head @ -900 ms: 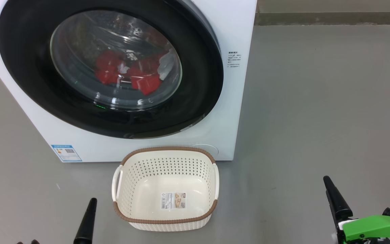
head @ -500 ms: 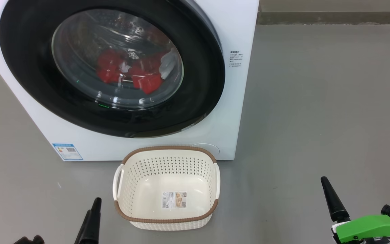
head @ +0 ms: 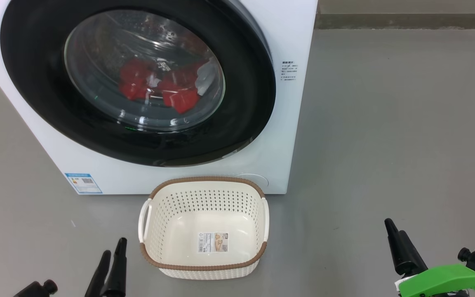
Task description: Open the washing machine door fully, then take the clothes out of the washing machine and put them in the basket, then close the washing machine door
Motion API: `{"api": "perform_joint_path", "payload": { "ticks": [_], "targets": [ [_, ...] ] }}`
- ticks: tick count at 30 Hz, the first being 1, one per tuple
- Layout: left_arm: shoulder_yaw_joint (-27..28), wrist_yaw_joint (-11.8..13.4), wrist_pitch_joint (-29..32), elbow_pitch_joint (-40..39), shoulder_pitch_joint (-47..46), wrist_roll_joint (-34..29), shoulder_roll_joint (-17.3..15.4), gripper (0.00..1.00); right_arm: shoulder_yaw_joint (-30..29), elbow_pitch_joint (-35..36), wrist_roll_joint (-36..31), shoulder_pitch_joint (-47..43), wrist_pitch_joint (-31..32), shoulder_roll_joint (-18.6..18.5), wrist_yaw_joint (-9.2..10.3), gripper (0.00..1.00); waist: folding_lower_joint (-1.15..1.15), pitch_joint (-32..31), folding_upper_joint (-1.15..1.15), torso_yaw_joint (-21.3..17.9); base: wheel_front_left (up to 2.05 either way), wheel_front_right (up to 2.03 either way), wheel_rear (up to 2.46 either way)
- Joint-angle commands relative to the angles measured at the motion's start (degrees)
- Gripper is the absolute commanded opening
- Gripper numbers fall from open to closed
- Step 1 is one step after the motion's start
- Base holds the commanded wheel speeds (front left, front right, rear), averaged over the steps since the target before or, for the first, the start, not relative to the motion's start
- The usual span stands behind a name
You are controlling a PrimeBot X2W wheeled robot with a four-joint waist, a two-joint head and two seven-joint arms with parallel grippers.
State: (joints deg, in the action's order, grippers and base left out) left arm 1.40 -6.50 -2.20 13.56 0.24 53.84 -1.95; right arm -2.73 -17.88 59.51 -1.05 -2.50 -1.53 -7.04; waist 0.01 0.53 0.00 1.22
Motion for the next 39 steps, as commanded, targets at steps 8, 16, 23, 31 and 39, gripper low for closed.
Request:
{"api": "perform_joint_path", "payload": {
  "ticks": [8,16,23,31,39],
  "targets": [
    [0.3,0.4,-2.1,-2.7,-0.3,-7.4,-1.3,1.00,1.5,2.3,-7.1,0.6,-1.9,-1.1,-0.22,1.00,0.00,0.1,0.00,0.1,0.00,0.00,0.00],
    [-0.3,0.4,-3.5,-3.5,0.0,-13.0,-1.6,1.00,1.9,2.8,-12.7,0.3,-3.3,-1.2,-0.25,1.00,0.00,0.3,0.00,0.2,0.00,0.00,0.00],
    [-0.7,0.4,-4.5,-4.1,0.3,-17.4,-1.8,1.00,2.2,3.1,-16.6,0.0,-4.3,-1.3,-0.28,1.00,0.00,0.3,0.00,0.2,0.00,0.00,0.00],
    [-1.0,0.3,-5.8,-4.8,0.6,-23.0,-2.1,1.00,2.4,3.5,-21.8,-0.4,-5.6,-1.4,-0.30,1.00,0.00,0.5,0.00,0.3,0.00,0.00,0.00],
    [-1.4,0.2,-7.2,-5.5,1.1,-28.5,-2.2,1.00,2.3,4.0,-26.7,-1.0,-7.0,-1.4,-0.33,1.00,0.00,0.6,0.00,0.5,0.00,0.00,0.00]
  ]
}}
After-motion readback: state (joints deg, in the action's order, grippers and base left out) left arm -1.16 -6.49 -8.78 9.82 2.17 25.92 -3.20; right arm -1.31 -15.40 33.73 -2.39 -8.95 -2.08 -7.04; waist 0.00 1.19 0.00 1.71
